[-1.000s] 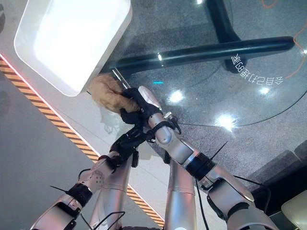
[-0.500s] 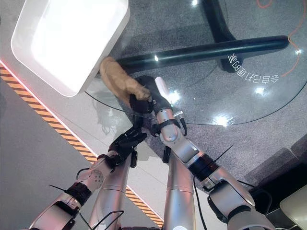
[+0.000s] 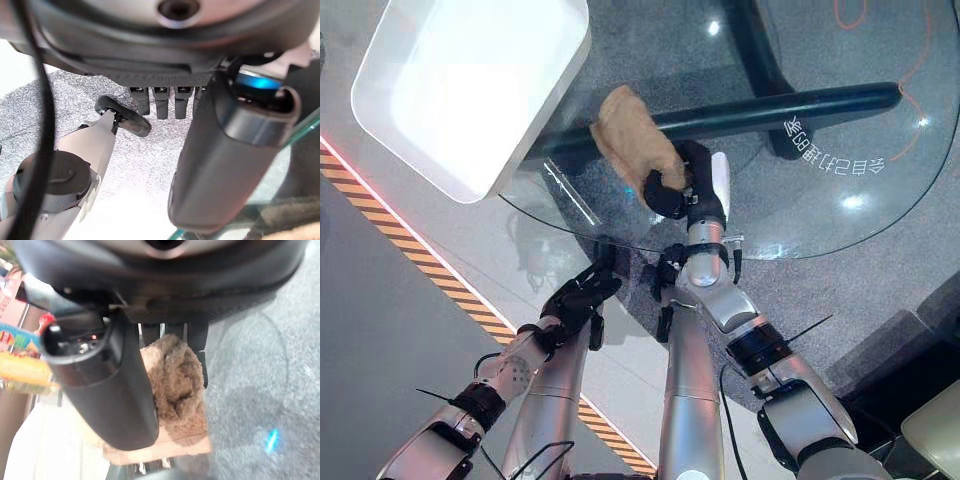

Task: Wipe the table with a cloth and put it in the basket.

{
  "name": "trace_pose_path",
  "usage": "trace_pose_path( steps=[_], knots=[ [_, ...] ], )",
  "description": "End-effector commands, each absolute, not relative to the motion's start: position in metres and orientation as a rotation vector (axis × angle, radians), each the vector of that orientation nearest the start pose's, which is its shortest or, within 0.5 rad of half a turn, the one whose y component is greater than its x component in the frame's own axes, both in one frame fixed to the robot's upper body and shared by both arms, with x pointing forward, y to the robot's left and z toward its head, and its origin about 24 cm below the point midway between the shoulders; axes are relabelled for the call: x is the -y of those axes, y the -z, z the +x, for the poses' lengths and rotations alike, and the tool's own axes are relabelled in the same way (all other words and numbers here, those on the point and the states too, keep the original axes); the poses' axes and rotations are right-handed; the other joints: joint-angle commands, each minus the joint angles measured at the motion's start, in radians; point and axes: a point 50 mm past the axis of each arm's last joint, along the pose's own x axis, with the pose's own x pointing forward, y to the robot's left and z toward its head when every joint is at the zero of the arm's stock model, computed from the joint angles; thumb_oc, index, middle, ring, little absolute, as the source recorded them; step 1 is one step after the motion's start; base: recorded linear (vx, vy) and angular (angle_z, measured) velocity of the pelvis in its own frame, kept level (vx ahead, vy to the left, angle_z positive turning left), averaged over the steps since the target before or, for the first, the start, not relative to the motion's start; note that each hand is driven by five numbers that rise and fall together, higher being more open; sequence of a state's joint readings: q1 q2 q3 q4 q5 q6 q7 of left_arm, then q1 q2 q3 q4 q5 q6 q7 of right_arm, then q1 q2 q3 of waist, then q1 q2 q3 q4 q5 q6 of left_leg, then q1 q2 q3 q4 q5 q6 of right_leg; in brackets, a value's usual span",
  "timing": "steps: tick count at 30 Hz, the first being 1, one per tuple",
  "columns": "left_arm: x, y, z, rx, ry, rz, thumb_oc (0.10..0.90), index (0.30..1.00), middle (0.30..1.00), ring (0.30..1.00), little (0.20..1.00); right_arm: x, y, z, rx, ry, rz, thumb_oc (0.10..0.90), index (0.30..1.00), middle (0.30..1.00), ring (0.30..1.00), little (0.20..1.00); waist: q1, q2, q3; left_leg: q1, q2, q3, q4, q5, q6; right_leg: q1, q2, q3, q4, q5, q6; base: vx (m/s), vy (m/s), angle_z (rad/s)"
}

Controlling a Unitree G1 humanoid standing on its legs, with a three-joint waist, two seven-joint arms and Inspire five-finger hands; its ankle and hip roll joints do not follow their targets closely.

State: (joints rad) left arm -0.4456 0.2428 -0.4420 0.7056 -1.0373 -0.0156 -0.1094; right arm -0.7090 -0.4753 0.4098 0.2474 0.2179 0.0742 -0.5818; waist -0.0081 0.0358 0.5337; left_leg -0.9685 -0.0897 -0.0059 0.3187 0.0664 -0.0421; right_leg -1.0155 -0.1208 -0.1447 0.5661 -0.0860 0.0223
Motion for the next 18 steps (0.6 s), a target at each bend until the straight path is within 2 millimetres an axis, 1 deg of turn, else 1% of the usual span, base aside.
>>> trace_pose_path(
  steps=[1,4,5,6,8,10,18],
  knots=[
    [-0.126,0.066,0.254,-0.615,0.200,-0.561,0.800,0.900,0.900,0.900,0.900,0.193,-0.215,0.347,0.497,0.457,-0.264,0.100,0.300,0.300,0.300,0.200,0.003,0.008,-0.014,-0.017,-0.003,0.037,0.169,-0.137,0.060,0.013,0.028,0.072,-0.194,0.173,0.096,0.00,-0.028,-0.04],
    [-0.129,0.067,0.254,-0.615,0.193,-0.560,0.800,0.900,0.900,0.900,0.900,0.209,-0.215,0.348,0.484,0.532,-0.253,0.100,0.300,0.300,0.300,0.200,0.002,0.006,-0.014,-0.015,-0.002,0.036,0.170,-0.141,0.061,0.018,0.030,0.072,-0.198,0.174,0.096,0.00,-0.020,-0.05],
    [-0.129,0.067,0.254,-0.615,0.193,-0.560,0.800,0.900,0.900,0.900,0.900,0.209,-0.215,0.348,0.484,0.532,-0.253,0.100,0.300,0.300,0.300,0.200,0.002,0.006,-0.014,-0.015,-0.002,0.036,0.170,-0.141,0.061,0.018,0.030,0.072,-0.198,0.174,0.096,0.00,-0.025,-0.05],
    [-0.131,0.067,0.253,-0.616,0.190,-0.559,0.800,0.900,0.900,0.900,0.900,0.218,-0.215,0.347,0.478,0.576,-0.240,0.100,0.300,0.300,0.300,0.200,0.001,0.006,-0.014,-0.015,-0.002,0.036,0.171,-0.144,0.062,0.018,0.031,0.073,-0.199,0.175,0.096,0.00,0.000,0.00],
    [-0.133,0.068,0.252,-0.621,0.192,-0.551,0.800,0.900,0.900,0.900,0.900,0.225,-0.214,0.346,0.477,0.616,-0.223,0.100,0.300,0.300,0.300,0.200,0.000,0.006,-0.014,-0.014,-0.001,0.036,0.169,-0.146,0.063,0.020,0.032,0.074,-0.203,0.176,0.097,0.00,-0.035,-0.01],
    [-0.136,0.069,0.250,-0.625,0.191,-0.544,0.800,0.900,0.900,0.900,0.900,0.237,-0.217,0.344,0.485,0.688,-0.191,0.100,0.300,0.300,0.300,0.200,-0.003,0.003,-0.014,-0.012,0.001,0.035,0.165,-0.147,0.063,0.025,0.036,0.076,-0.209,0.176,0.097,0.00,0.000,0.00],
    [-0.140,0.070,0.248,-0.612,0.188,-0.540,0.800,0.900,0.900,0.900,0.900,0.267,-0.225,0.334,0.539,0.897,-0.093,0.100,0.300,0.300,0.300,0.200,-0.010,0.002,-0.014,-0.005,0.002,0.040,0.154,-0.148,0.066,0.038,0.040,0.082,-0.232,0.182,0.096,-0.01,-0.008,-0.05]
  ],
)
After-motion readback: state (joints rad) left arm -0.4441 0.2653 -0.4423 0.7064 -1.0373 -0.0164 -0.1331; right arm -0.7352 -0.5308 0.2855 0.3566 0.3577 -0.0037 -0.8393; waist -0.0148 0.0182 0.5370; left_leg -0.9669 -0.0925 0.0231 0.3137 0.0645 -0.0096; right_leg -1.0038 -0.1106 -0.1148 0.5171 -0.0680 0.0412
